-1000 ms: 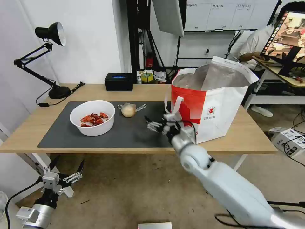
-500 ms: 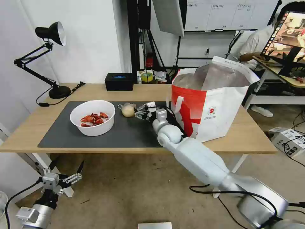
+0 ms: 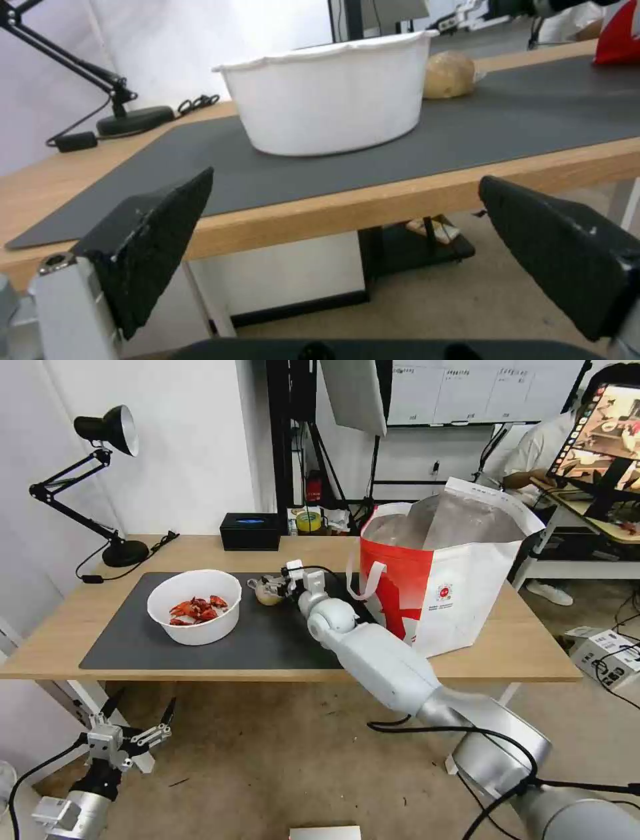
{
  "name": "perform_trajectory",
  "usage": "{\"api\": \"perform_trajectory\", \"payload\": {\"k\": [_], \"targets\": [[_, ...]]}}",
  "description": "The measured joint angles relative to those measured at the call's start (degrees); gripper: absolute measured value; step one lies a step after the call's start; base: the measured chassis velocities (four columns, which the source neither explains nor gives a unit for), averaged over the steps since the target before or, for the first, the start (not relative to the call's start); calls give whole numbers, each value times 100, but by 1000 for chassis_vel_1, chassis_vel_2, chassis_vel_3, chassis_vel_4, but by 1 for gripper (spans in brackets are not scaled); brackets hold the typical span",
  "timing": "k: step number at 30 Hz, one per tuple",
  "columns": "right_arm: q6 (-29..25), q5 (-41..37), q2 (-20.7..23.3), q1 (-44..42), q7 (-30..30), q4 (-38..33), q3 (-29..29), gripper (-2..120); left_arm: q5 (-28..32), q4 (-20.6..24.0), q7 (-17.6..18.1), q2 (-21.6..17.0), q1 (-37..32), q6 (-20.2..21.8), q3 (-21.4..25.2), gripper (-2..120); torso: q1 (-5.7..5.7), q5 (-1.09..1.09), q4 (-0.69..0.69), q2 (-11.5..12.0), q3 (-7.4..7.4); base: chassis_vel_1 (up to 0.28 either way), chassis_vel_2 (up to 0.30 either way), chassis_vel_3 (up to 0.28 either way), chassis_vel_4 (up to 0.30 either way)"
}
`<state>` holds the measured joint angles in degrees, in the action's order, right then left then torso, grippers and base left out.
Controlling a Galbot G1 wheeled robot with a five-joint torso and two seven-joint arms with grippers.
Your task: Pick up the trash from the table and place it into the takeout bag.
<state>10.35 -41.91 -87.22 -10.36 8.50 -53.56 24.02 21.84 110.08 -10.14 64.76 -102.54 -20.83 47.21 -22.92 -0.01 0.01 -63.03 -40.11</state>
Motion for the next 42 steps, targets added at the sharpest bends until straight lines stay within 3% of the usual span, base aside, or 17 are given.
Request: {"api": "perform_trajectory", "payload": {"k": [9, 26, 31, 36, 42], "targets": [[330, 200, -256, 247, -388, 669, 88, 100, -1, 56, -3, -10, -40, -19, 32, 100, 1, 1, -1, 0, 0, 0, 0, 0, 0], [730, 299, -282, 344, -513, 764, 263, 100, -9, 89, 1, -18, -53, -33, 40, 100, 0, 1, 0, 0, 0, 0, 0, 0, 0], [736, 323, -273, 290, -480, 734, 257, 87, -11, 103, 5, -11, -56, -33, 37, 100, 0, 1, -1, 0, 0, 0, 0, 0, 0], [736, 316, -208, 202, -483, 608, 264, 63, -11, 108, 8, -9, -68, -33, 51, 100, 1, 2, -1, 0, 0, 0, 0, 0, 0], [752, 289, -140, 147, -474, 499, 276, 45, -10, 108, 10, 4, -57, -34, 48, 100, 1, 2, 0, 0, 0, 0, 0, 0, 0]]}}
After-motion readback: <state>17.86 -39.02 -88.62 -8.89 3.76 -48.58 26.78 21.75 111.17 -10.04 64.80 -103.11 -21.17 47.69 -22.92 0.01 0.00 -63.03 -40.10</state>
